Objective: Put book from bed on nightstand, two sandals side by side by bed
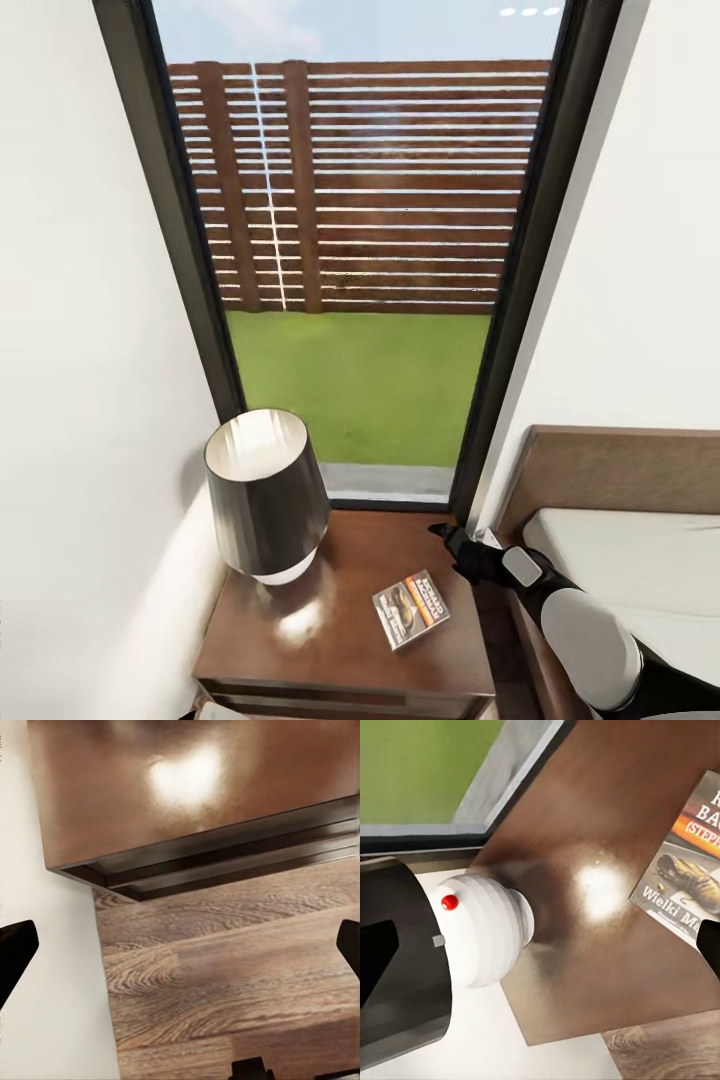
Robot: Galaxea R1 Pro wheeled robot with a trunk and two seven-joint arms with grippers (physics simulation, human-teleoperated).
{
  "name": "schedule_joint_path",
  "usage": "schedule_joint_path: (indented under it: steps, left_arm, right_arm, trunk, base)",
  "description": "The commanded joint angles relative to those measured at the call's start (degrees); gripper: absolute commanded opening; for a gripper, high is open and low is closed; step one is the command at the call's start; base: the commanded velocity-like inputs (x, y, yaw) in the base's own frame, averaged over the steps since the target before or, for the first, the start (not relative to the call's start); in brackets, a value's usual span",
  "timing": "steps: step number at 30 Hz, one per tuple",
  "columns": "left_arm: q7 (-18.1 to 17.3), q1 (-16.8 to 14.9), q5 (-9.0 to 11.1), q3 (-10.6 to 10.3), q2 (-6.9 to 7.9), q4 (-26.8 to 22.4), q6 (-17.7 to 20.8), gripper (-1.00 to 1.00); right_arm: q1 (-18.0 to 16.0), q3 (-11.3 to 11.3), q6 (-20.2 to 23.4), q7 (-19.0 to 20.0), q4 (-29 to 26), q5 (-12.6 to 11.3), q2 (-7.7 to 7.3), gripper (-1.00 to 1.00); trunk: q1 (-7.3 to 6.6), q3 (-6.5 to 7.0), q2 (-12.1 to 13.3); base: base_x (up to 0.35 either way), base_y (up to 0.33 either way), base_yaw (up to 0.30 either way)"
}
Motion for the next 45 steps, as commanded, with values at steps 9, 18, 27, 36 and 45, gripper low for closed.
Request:
schedule_joint_path:
  steps: [9,18,27,36,45]
  left_arm:
    - [0.2,0.0,0.6,-0.5,0.03,0.0,-0.2,1.00]
    - [0.2,0.0,0.6,-0.5,0.03,0.0,-0.3,1.00]
    - [0.2,0.0,0.6,-0.5,0.03,0.0,-0.3,1.00]
    - [0.2,0.0,0.6,-0.5,0.03,0.0,-0.3,1.00]
    - [0.2,0.0,0.5,-0.5,0.03,0.0,-0.3,1.00]
  right_arm:
    - [0.0,0.1,0.3,-0.1,-0.1,-0.6,-0.01,1.00]
    - [0.0,0.1,0.3,-0.1,-0.1,-0.6,0.00,1.00]
    - [0.0,0.1,0.3,-0.1,-0.1,-0.6,0.07,1.00]
    - [0.0,0.1,0.3,-0.1,-0.1,-0.6,0.08,1.00]
    - [0.0,0.1,0.3,-0.2,-0.1,-0.6,0.08,1.00]
  trunk:
    - [-1.98,1.56,3.6]
    - [-3.96,3.18,7.2]
    - [-5.94,4.80,10.8]
    - [-7.91,6.41,14.4]
    - [-9.89,8.03,18.0]
  base:
    - [0.000,0.000,0.000]
    - [0.000,0.000,0.000]
    - [0.000,0.000,0.000]
    - [0.000,0.000,0.000]
    - [0.000,0.000,0.000]
